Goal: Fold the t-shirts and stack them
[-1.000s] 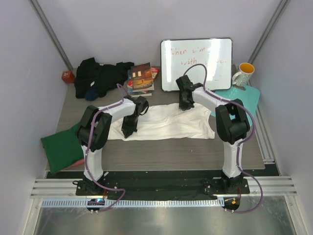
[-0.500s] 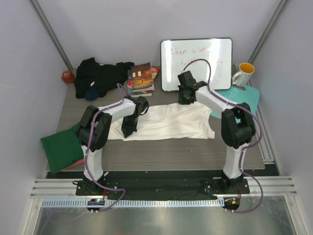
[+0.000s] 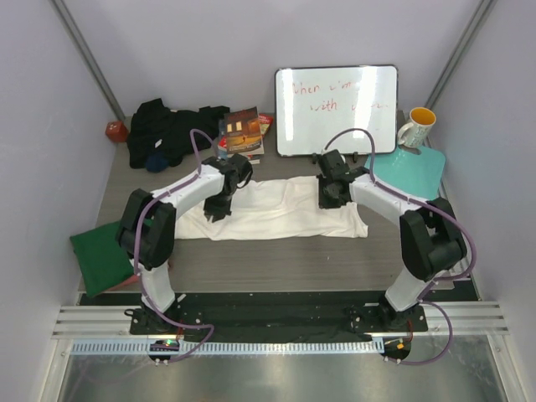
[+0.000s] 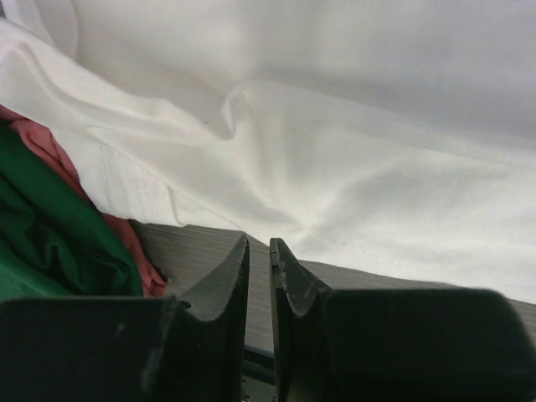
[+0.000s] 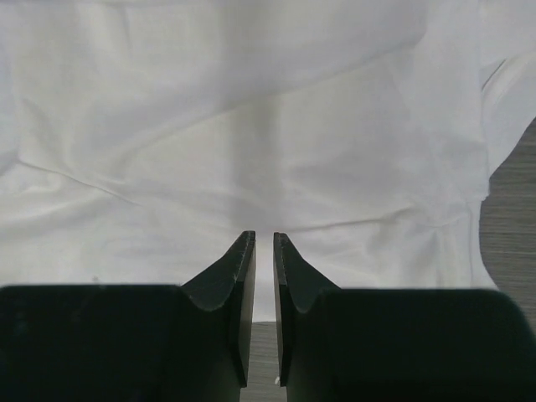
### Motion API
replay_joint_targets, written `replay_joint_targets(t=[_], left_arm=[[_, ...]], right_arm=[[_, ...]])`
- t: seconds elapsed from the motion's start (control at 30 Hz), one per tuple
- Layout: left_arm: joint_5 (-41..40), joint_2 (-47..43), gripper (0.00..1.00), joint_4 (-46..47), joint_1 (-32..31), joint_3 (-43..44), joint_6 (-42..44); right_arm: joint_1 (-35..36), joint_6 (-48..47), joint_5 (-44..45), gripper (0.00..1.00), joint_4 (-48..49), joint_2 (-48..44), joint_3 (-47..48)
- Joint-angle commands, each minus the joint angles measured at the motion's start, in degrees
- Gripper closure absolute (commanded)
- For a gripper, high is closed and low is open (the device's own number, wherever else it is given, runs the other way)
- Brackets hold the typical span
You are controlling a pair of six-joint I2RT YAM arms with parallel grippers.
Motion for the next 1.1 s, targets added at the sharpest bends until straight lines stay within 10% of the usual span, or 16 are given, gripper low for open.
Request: replay_joint_targets(t=[0.0,0.67,1.07], left_arm=[[-3.9,-1.2,0.84,-0.5,0.5,1.4,1.4],[1.1,13.5,1.00,-0.4,4.3,0.8,-0.2],[2.3,13.5,1.00,-2.6,-12.4,-4.4,-2.1]], right_arm=[[1.2,1.6,0.8,0.81,2.1,2.6,-2.4],[2.7,2.7,4.7,0.99,-0.9,10.1,-2.1],[2.6,0.9,7.3,0.99,-4.3,12.5,2.7]])
